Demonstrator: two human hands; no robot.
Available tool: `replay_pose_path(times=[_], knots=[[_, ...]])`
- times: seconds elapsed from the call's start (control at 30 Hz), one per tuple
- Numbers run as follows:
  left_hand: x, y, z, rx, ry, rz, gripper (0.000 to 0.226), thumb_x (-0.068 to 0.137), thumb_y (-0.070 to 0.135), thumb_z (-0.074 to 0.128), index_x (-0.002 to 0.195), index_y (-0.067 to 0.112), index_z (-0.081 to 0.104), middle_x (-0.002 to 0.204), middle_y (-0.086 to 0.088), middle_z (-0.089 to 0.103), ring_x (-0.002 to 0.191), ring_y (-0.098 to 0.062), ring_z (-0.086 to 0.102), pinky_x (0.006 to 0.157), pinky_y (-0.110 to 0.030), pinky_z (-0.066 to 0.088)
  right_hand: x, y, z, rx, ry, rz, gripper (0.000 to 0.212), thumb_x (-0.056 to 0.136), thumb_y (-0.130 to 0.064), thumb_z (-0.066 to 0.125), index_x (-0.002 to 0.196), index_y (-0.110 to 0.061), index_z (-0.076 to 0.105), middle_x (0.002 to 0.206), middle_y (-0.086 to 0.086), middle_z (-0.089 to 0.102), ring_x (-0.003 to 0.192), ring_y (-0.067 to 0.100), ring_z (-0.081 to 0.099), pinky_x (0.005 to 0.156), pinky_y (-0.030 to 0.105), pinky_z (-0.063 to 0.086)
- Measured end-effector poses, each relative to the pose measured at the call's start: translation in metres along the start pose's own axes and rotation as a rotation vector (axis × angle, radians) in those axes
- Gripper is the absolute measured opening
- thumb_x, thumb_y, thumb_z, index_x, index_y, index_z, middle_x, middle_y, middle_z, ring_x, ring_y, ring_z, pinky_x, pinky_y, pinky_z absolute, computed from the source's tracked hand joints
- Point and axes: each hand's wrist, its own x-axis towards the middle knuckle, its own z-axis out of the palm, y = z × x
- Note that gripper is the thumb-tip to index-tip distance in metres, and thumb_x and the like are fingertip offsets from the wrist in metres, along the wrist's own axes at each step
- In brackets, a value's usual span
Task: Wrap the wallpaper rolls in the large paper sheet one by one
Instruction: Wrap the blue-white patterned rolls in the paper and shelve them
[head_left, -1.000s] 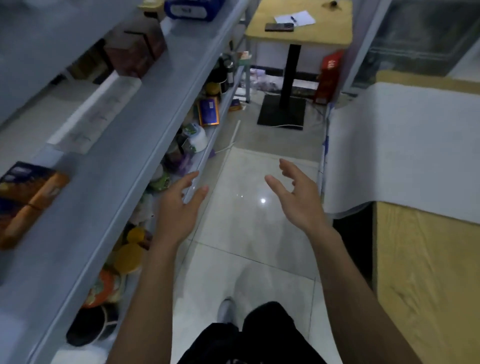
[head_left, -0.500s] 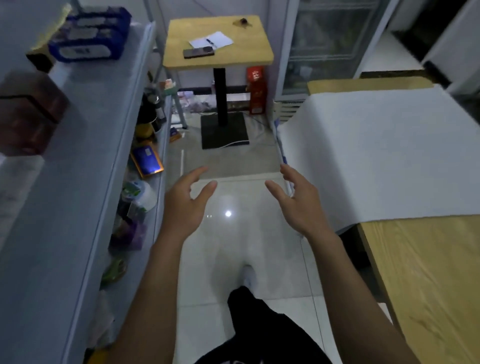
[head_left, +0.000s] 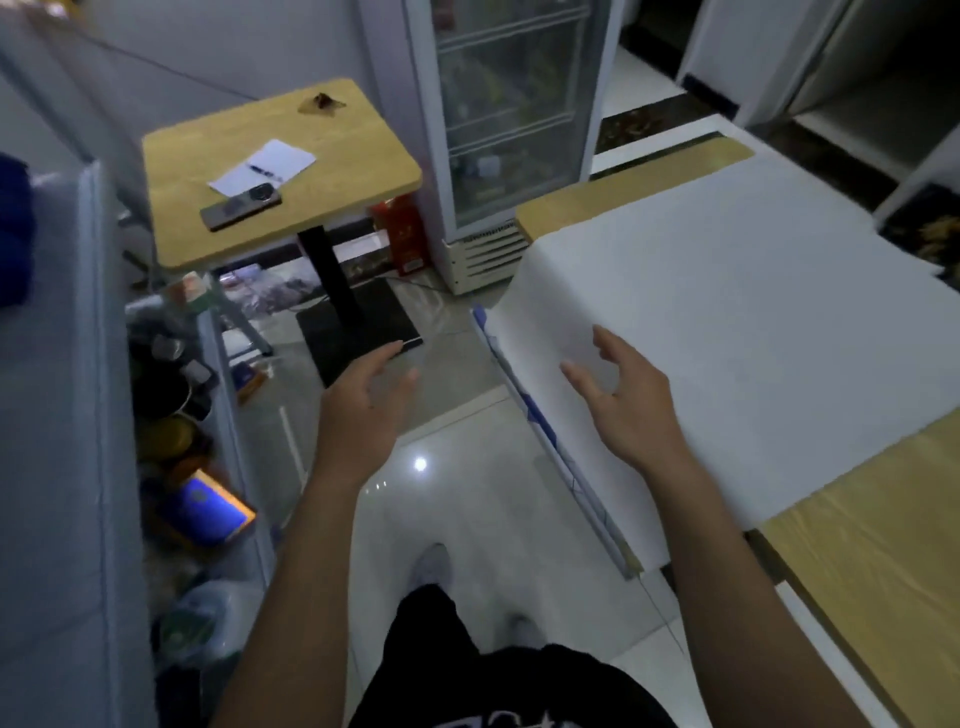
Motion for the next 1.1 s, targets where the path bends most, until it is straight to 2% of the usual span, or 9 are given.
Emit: replay_pose_path(times=[0.07, 0.17, 0.27, 0.4, 0.5, 0.63, 0.73, 0.87, 1.1], knots=[[0.039, 0.0, 0.006, 0.002, -0.095, 0.044, 0.043, 0.092, 0.032, 0.06, 0.134, 0.026, 0.053, 0.12, 0.015, 0.051, 0.115, -0.005, 0.048, 0.084, -0.011, 0.037, 0.018, -0.004, 0.009, 0.002, 0.054, 0.051, 0.064, 0.091, -0.05, 0.055, 0.145, -0.02, 0.037, 0.148, -0.001, 0.043, 0.133, 0.016, 0.041, 0.113, 0.038, 0.033], [0.092, 0.002, 0.012, -0.016, -0.26, 0.087, 0.045, 0.092, 0.034, 0.058, 0.136, 0.028, 0.051, 0.128, 0.012, 0.051, 0.119, -0.007, 0.047, 0.092, -0.021, 0.04, 0.039, -0.011, 0.023, -0.03, 0.136, 0.119, 0.065, 0.092, -0.049, 0.054, 0.146, -0.02, 0.035, 0.149, -0.001, 0.04, 0.136, 0.017, 0.038, 0.114, 0.041, 0.031], [0.136, 0.006, 0.02, -0.016, -0.385, 0.14, 0.042, 0.093, 0.035, 0.058, 0.134, 0.032, 0.051, 0.131, 0.011, 0.051, 0.119, -0.006, 0.046, 0.091, -0.021, 0.038, 0.051, -0.016, 0.032, -0.049, 0.202, 0.218, 0.066, 0.093, -0.05, 0.052, 0.148, -0.02, 0.032, 0.151, -0.002, 0.038, 0.137, 0.016, 0.036, 0.115, 0.041, 0.029], [0.173, 0.015, 0.043, -0.006, -0.52, 0.186, 0.038, 0.093, 0.033, 0.058, 0.13, 0.036, 0.052, 0.121, 0.017, 0.045, 0.114, -0.003, 0.043, 0.094, -0.026, 0.037, 0.056, -0.016, 0.036, -0.076, 0.273, 0.329, 0.066, 0.093, -0.05, 0.051, 0.148, -0.021, 0.031, 0.152, -0.002, 0.037, 0.139, 0.017, 0.034, 0.115, 0.04, 0.028], [0.198, 0.015, 0.069, 0.015, -0.613, 0.24, 0.039, 0.092, 0.033, 0.06, 0.13, 0.033, 0.055, 0.122, 0.01, 0.053, 0.103, 0.001, 0.05, 0.096, -0.028, 0.041, 0.06, -0.007, 0.035, -0.084, 0.328, 0.401, 0.065, 0.093, -0.048, 0.052, 0.148, -0.019, 0.033, 0.151, -0.001, 0.037, 0.139, 0.017, 0.034, 0.116, 0.038, 0.027], [0.221, 0.012, 0.118, 0.098, -0.722, 0.328, 0.043, 0.091, 0.029, 0.061, 0.133, 0.023, 0.054, 0.129, 0.009, 0.051, 0.122, -0.008, 0.046, 0.102, -0.027, 0.037, 0.066, 0.015, 0.035, -0.063, 0.391, 0.495, 0.062, 0.093, -0.046, 0.053, 0.146, -0.018, 0.036, 0.149, 0.0, 0.04, 0.137, 0.017, 0.036, 0.115, 0.034, 0.028], [0.23, -0.002, 0.158, 0.227, -0.8, 0.477, 0.049, 0.091, 0.032, 0.061, 0.136, 0.016, 0.051, 0.139, 0.001, 0.049, 0.131, -0.016, 0.042, 0.107, -0.026, 0.03, 0.068, 0.037, 0.048, -0.037, 0.36, 0.576, 0.061, 0.094, -0.045, 0.053, 0.145, -0.016, 0.038, 0.149, 0.002, 0.041, 0.137, 0.019, 0.037, 0.113, 0.034, 0.028], [0.24, -0.029, 0.202, 0.545, -0.865, 0.766, 0.055, 0.091, 0.038, 0.059, 0.14, 0.017, 0.046, 0.147, -0.008, 0.042, 0.137, -0.026, 0.035, 0.113, -0.04, 0.027, 0.072, 0.067, 0.077, -0.09, 0.221, 0.674, 0.06, 0.095, -0.045, 0.051, 0.145, -0.014, 0.037, 0.151, 0.007, 0.037, 0.137, 0.024, 0.036, 0.112, 0.037, 0.029], [0.253, -0.079, 0.246, 0.686, -1.11, 0.828, 0.058, 0.092, 0.045, 0.055, 0.143, 0.023, 0.041, 0.152, -0.007, 0.035, 0.14, -0.025, 0.028, 0.114, -0.039, 0.023, 0.09, 0.091, 0.127, -0.048, 0.193, 0.833, 0.058, 0.095, -0.044, 0.052, 0.143, -0.012, 0.041, 0.148, 0.007, 0.041, 0.135, 0.026, 0.039, 0.111, 0.035, 0.03]])
